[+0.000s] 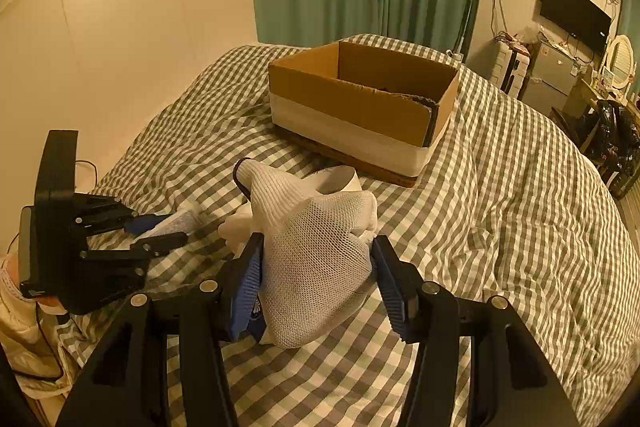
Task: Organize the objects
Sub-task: 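Lower the glove and toothpaste tube into the cardboard box while opening both grippers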
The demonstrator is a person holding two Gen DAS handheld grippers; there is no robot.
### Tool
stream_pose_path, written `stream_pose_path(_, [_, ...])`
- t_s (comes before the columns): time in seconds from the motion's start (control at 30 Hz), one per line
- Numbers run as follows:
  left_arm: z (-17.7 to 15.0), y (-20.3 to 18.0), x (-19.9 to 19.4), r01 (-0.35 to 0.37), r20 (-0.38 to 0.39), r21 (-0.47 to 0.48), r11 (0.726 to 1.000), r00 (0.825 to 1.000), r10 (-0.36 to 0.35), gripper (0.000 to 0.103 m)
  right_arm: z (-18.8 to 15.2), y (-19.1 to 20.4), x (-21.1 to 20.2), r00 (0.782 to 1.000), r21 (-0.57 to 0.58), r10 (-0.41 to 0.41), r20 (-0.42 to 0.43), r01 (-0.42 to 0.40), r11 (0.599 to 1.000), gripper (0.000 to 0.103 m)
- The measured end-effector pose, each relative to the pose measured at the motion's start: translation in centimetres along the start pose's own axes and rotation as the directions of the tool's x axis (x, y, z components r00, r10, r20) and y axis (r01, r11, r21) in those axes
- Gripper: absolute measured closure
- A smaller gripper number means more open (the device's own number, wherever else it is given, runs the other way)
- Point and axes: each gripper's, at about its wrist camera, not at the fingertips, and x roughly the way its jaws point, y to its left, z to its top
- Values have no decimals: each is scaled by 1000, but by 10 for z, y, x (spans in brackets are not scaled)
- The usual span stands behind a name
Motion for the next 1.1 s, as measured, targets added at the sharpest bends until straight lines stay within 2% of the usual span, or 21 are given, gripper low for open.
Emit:
stream_pose_path(0.13, [9, 7, -11, 14, 28, -12, 1000, 1000, -14, 88, 0, -1, -4, 1000, -1, -8, 11, 8, 1000, 49])
stream_pose_path(0.37, [21, 17, -39, -5, 96, -10, 1000, 995, 6, 88, 3, -5, -12, 999, -1, -24, 31, 24, 1000, 49])
stream_pose_path(0.5, [32, 33, -45, -35, 115, -25, 999, 993, 38, 88, 5, -6, -12, 999, -3, -28, 36, 28, 1000, 49])
stream_pose_path(0.63, [47, 44, -51, -31, 143, -40, 999, 989, 37, 88, 12, -8, -15, 998, -8, -31, 49, 31, 999, 49])
stream_pose_path(0.8, [80, 49, -58, -30, 194, -34, 999, 980, 36, 88, 32, -10, -21, 995, -27, -53, 88, 56, 998, 49])
stream_pose_path(1.1, [164, 63, -42, 11, 243, -44, 999, 970, 0, 88, 100, -28, -24, 978, -17, -84, 189, 89, 996, 49])
